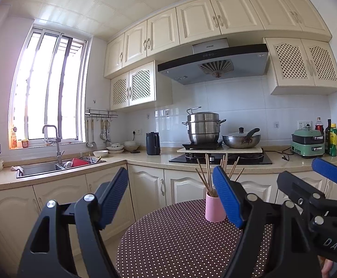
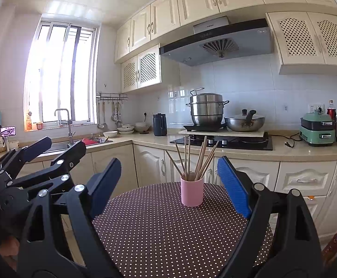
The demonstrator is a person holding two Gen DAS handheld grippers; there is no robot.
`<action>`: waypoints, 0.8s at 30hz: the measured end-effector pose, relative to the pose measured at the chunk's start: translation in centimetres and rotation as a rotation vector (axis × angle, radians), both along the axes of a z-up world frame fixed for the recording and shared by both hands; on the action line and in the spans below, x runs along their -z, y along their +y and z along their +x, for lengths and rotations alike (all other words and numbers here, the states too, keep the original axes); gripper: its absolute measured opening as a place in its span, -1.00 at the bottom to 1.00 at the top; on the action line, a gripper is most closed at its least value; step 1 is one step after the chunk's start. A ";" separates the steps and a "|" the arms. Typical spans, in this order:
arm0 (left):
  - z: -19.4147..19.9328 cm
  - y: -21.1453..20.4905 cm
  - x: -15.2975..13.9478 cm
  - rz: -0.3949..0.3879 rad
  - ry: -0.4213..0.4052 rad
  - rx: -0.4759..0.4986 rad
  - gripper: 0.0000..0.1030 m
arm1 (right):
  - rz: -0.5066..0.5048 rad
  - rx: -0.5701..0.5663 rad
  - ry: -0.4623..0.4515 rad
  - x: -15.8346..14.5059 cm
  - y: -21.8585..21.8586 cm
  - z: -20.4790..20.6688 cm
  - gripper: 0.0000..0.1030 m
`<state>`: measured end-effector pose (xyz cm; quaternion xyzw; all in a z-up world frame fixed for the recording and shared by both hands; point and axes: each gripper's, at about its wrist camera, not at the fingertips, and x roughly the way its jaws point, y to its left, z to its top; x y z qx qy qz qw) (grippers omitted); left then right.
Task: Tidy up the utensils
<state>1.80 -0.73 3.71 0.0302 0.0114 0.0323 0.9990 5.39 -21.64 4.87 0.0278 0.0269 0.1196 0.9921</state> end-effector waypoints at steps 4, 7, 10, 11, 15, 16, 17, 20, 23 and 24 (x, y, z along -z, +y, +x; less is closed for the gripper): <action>0.0 0.1 0.0 0.000 0.001 0.000 0.44 | 0.001 0.000 0.001 0.0 0.0 0.0 0.63; 0.0 0.1 0.0 0.000 0.000 0.000 0.44 | 0.000 0.000 0.001 0.0 0.1 0.0 0.63; 0.0 0.1 0.1 -0.001 0.004 0.001 0.44 | 0.001 -0.001 0.004 0.1 0.1 0.1 0.63; 0.0 0.1 0.1 -0.002 0.005 0.001 0.44 | 0.001 -0.001 0.005 0.1 0.1 0.1 0.63; 0.1 0.2 0.1 0.000 0.005 -0.001 0.44 | 0.002 -0.001 0.006 0.2 0.1 0.1 0.63; 0.1 0.2 0.0 0.000 0.005 0.000 0.44 | 0.002 -0.002 0.006 0.2 0.1 0.1 0.63; 0.1 0.2 0.0 -0.001 0.006 0.001 0.44 | 0.002 -0.002 0.006 0.1 0.2 0.1 0.63; 0.1 0.2 0.0 -0.001 0.005 0.000 0.44 | 0.002 -0.001 0.005 0.2 0.2 0.1 0.63; 0.1 0.3 0.1 -0.001 0.006 0.001 0.44 | 0.002 -0.001 0.006 0.2 0.2 0.1 0.63; 0.1 0.3 0.1 0.000 0.005 -0.001 0.44 | 0.002 -0.001 0.007 0.2 0.2 0.1 0.63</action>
